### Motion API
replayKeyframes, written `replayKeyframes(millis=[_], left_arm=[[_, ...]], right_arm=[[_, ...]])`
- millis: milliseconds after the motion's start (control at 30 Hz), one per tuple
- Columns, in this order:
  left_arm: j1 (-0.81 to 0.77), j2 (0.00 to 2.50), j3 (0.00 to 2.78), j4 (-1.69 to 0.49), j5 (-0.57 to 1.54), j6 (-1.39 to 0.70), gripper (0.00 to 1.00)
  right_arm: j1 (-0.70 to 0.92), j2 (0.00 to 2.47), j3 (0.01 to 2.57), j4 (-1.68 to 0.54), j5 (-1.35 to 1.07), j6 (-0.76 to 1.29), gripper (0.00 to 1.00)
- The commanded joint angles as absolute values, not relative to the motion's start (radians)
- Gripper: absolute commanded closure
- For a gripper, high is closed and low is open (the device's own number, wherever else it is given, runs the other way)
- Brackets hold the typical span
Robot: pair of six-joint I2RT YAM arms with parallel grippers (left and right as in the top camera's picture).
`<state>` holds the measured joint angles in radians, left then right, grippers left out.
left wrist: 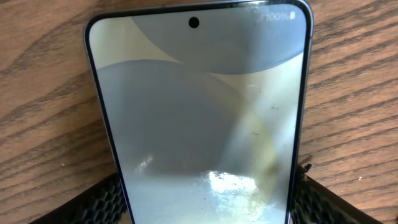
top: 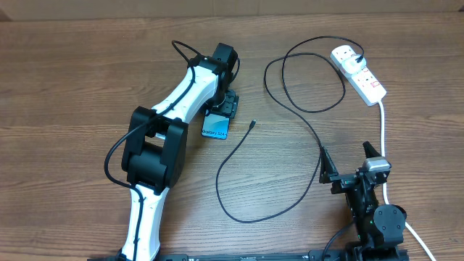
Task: Plug charger to phone and switch on socket
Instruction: 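Close the left gripper on the phone's top edge, then lift the phone upright with the left gripper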
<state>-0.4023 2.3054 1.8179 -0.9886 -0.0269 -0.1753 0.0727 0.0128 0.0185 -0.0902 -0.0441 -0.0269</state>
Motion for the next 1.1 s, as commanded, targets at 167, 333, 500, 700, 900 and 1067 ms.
replayKeyframes(millis=[167, 333, 500, 700, 900, 1067], left_arm=[[-0.398, 2.336, 1.813, -0.998, -0.062, -0.153, 0.27], [-0.398, 2.336, 1.813, -0.997, -0.062, -0.153, 0.26], [-0.398, 2.336, 1.813, -0.998, -0.058, -0.157, 0.28], [-0.398, 2.336, 1.813, -0.998, -0.047, -0.165, 0.3], [-0.398, 2.336, 1.822, -0.999, -0.021, -0.174, 0.29], [-0.385, 2.335, 1.861, -1.021, 0.04, -0.211, 0.3]], right_arm=[[0.078, 0.003, 0.009, -0.084, -0.035, -0.034, 0.0], [0.078, 0.003, 0.009, -0.084, -0.035, -0.034, 0.0], [0.078, 0.003, 0.009, -0.084, -0.035, -0.034, 0.0], [0.078, 0.003, 0.009, -0.084, -0.035, -0.034, 0.0], [0.078, 0.003, 0.009, -0.084, -0.035, -0.034, 0.0], [0.078, 0.003, 0.009, -0.084, -0.035, -0.034, 0.0]])
